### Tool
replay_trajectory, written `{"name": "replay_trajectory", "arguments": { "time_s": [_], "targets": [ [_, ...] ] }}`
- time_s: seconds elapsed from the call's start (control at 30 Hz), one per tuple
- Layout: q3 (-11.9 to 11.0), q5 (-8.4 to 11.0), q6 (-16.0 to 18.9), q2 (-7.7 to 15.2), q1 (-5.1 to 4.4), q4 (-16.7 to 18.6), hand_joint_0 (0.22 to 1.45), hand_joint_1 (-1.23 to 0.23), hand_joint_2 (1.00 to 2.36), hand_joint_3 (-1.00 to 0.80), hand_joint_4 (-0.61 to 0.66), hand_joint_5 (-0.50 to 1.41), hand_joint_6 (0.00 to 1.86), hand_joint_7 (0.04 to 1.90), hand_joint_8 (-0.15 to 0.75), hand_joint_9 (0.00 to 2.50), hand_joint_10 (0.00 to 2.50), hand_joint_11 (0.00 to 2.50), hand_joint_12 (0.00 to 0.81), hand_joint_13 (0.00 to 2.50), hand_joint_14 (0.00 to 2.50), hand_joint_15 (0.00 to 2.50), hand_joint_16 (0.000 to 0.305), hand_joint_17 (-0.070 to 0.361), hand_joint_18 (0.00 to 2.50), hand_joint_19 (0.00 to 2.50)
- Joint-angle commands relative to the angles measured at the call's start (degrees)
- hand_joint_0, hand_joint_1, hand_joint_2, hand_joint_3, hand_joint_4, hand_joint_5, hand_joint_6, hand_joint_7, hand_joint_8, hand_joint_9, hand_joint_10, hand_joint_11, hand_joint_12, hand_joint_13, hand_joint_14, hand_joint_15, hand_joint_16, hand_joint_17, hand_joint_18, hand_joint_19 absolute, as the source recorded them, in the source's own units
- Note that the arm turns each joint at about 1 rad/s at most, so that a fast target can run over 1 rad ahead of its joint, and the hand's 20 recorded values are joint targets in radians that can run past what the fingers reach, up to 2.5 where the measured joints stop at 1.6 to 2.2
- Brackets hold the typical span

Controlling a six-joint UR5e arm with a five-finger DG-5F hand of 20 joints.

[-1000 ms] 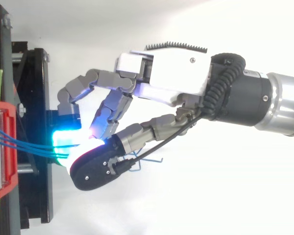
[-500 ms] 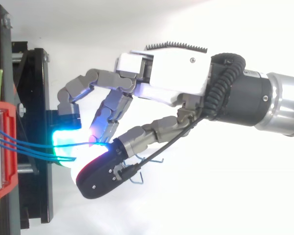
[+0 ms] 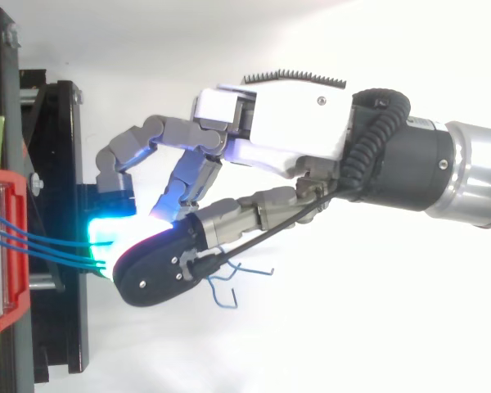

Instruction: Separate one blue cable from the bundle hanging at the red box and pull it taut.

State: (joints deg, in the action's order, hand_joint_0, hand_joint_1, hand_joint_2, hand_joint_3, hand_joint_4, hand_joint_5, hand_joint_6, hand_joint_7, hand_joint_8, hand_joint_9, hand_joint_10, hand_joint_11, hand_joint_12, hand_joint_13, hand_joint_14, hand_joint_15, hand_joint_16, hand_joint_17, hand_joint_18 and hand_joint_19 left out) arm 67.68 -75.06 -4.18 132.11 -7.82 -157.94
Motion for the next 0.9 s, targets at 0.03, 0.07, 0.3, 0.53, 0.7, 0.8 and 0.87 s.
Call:
{"name": "replay_trajectory", "arguments": {
  "time_s": [0.03,0.07,0.3,0.53,0.7,0.8,0.87],
  "targets": [
    [0.0,0.0,-0.04,-0.01,0.0,0.0,0.63,-0.74,1.02,-0.29,0.1,-0.18,0.85,1.18,0.357,1.18,0.02,0.94,0.411,1.17,0.02,0.75,0.044,0.098,0.99,0.64],
    [0.0,0.0,-0.04,-0.01,0.0,0.0,0.63,-0.75,1.02,-0.28,0.1,-0.18,0.85,1.17,0.355,1.17,0.02,0.93,0.41,1.16,0.02,0.76,0.044,0.098,0.99,0.64],
    [0.0,0.0,0.04,-0.01,0.0,0.0,0.66,-0.84,1.02,-0.27,0.08,-0.19,0.86,1.16,0.35,1.15,0.02,0.94,0.408,1.16,0.03,0.76,0.044,0.099,0.99,0.63],
    [0.0,0.0,0.04,-0.01,0.0,-0.18,0.72,-0.89,1.01,-0.36,0.06,-0.19,0.87,1.13,0.34,1.13,0.02,0.94,0.399,1.15,0.03,0.75,0.043,0.097,1.0,0.62],
    [0.0,0.0,0.04,-0.01,-0.09,-0.26,0.75,-0.95,1.0,-0.5,0.09,-0.19,0.87,1.13,0.332,1.12,0.02,0.94,0.393,1.14,0.03,0.75,0.043,0.096,0.99,0.61],
    [0.0,0.0,0.04,-0.01,0.0,-0.26,0.69,-0.96,1.0,-0.5,0.09,-0.19,0.87,1.12,0.33,1.12,0.02,0.94,0.393,1.14,0.03,0.75,0.043,0.097,0.99,0.61],
    [0.08,0.0,0.04,-0.01,0.0,-0.26,0.62,-0.94,1.0,-0.5,0.1,-0.19,0.86,1.12,0.329,1.13,0.02,0.95,0.395,1.13,0.03,0.76,0.043,0.097,0.99,0.63]
  ]
}}
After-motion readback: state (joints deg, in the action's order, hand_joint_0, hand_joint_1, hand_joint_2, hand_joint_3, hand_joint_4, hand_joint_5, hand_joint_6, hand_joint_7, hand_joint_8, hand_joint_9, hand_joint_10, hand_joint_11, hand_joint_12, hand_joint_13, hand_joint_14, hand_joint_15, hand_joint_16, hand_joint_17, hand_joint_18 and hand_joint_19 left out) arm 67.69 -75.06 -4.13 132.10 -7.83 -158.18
